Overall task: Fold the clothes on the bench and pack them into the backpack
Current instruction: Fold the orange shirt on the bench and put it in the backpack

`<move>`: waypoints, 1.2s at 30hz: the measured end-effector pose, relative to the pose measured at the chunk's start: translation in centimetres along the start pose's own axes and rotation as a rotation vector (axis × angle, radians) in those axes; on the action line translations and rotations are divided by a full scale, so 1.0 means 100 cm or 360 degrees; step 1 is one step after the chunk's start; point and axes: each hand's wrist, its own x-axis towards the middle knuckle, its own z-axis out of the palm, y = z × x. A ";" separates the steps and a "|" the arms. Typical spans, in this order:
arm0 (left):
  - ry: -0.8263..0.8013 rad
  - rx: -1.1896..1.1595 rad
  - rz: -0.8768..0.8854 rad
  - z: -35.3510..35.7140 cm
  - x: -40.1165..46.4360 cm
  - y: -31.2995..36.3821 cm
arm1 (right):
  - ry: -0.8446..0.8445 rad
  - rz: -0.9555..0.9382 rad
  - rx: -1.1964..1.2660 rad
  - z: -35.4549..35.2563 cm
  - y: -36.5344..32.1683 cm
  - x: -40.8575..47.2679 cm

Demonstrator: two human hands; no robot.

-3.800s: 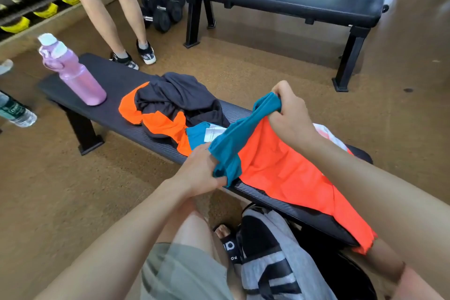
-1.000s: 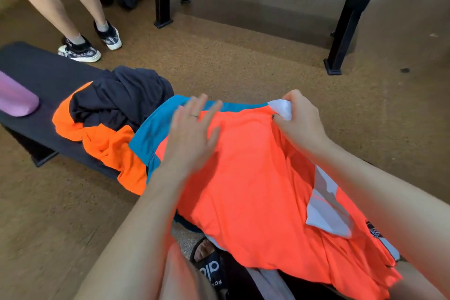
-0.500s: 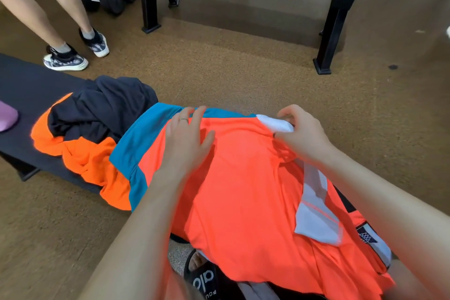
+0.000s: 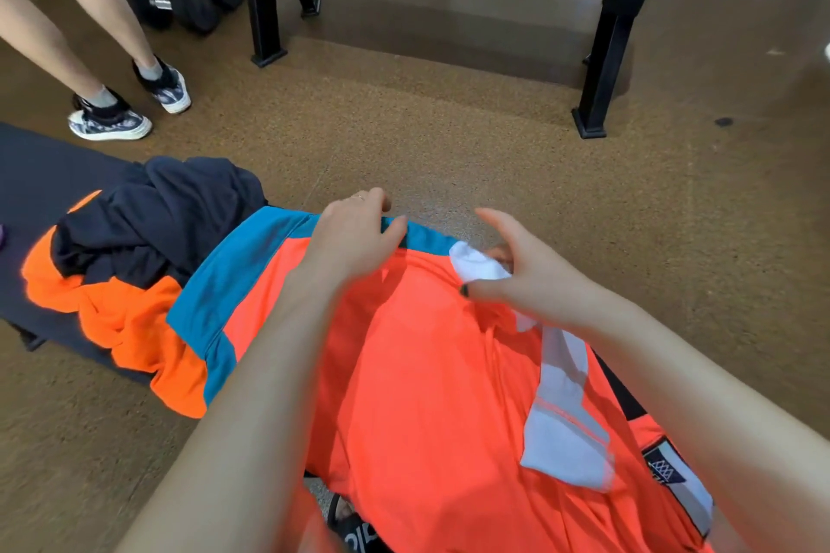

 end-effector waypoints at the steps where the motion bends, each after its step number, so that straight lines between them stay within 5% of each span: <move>1: -0.0031 -0.0047 0.0016 -0.004 -0.001 0.000 | 0.0017 0.0092 0.0042 0.002 0.002 0.002; 7: 0.0035 -0.0146 0.0100 -0.016 -0.015 -0.008 | 0.0101 0.0116 -0.0657 -0.008 0.001 0.004; 13: 0.0334 -0.0361 0.0172 -0.024 -0.019 -0.003 | 0.0636 -0.0075 -0.0830 -0.028 -0.001 0.002; 19: 0.0300 -0.0658 0.0052 -0.035 -0.022 0.009 | -0.0012 0.0265 -0.0803 -0.039 0.001 0.003; 25: 0.0166 -0.0489 0.0087 -0.033 -0.024 0.002 | 0.0131 -0.0152 -0.0437 -0.022 -0.024 0.022; 29: 0.0102 -0.0233 -0.0027 -0.019 -0.022 -0.022 | 0.0008 0.0080 -0.0884 -0.027 -0.018 0.009; 33: -0.0062 0.0129 -0.0032 0.006 -0.022 -0.027 | 0.0651 -0.0040 -0.1543 -0.011 -0.001 -0.063; 36: -0.0009 0.0195 -0.0014 0.018 -0.026 -0.029 | 0.0351 0.0218 -0.1306 0.019 0.007 -0.114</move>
